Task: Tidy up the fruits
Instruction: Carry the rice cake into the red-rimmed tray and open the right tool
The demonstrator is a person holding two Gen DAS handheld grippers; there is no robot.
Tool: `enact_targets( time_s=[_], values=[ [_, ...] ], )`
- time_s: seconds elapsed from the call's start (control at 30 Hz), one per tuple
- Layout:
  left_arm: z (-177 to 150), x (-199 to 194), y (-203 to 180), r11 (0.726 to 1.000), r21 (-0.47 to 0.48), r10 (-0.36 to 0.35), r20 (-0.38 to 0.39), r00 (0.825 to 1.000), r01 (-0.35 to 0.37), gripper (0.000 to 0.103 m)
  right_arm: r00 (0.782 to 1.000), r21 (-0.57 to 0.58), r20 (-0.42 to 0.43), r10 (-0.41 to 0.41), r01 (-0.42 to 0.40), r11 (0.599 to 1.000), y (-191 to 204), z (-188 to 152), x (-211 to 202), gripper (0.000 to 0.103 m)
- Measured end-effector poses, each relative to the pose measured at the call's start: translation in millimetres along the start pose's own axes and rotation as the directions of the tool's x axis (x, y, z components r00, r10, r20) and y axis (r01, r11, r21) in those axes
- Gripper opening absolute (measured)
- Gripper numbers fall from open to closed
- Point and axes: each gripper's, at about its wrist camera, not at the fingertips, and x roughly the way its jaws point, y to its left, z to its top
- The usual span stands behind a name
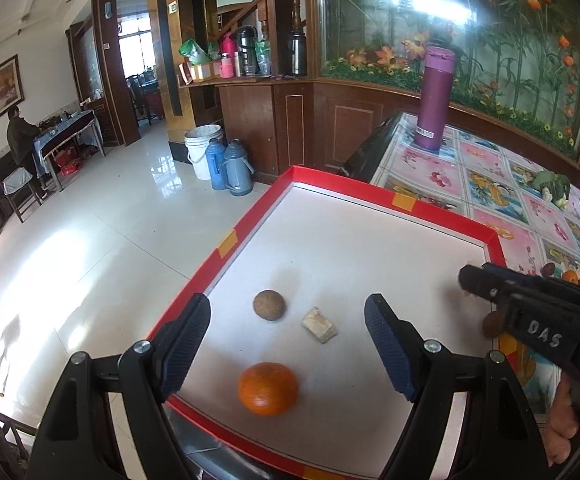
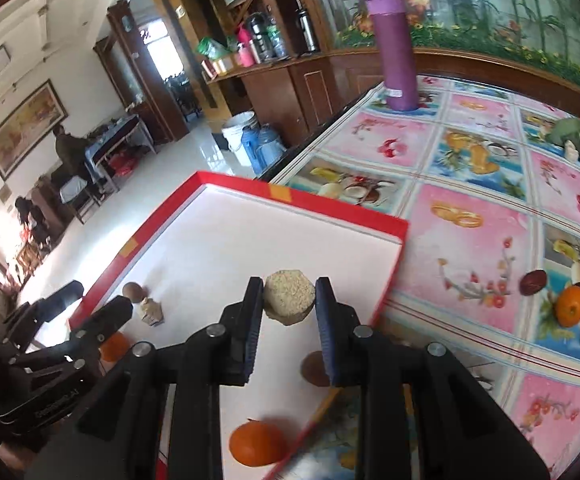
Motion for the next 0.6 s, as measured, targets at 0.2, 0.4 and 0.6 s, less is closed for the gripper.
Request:
enact_targets(
  time_s=[0.2, 0.4, 0.6],
  values=[
    [-2, -2, 18, 0.999, -0.032, 0.033, 0.006, 0.999, -0.033, 0.08, 0.991, -0.055, -0.13, -0.033, 0.026, 0.998, 31, -7, 46, 0.029],
    [-2, -5, 6, 1.0, -0.009, 0.018, 0.009, 1.0, -0.018, 0.079, 0.99, -0.035, -0.143, -0.015, 0.01, 0.999, 24, -7, 42, 0.029],
    [-5, -13, -26, 0.998, 0.065, -0.016, 0.01, 1.0, 0.015, 0.079, 1.0, 0.045, -0.021, 0.012, -0.011, 0.999, -13, -1, -3, 0.03]
  ],
)
